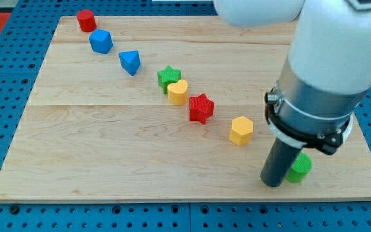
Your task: Push the red star towards the yellow hexagon
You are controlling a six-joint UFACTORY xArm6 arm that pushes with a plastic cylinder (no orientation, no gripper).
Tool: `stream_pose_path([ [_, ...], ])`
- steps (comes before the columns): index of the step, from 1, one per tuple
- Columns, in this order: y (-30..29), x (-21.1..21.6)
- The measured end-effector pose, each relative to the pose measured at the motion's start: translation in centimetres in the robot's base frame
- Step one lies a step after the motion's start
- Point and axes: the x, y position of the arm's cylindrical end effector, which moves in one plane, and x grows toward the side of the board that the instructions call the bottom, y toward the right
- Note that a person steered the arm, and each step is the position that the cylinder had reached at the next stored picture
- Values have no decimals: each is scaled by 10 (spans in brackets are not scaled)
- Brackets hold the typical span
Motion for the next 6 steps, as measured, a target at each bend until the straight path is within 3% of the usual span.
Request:
stream_pose_path([
  [1, 26, -1],
  [3, -108, -11],
  [5, -120, -89],
  [6, -107, -99],
])
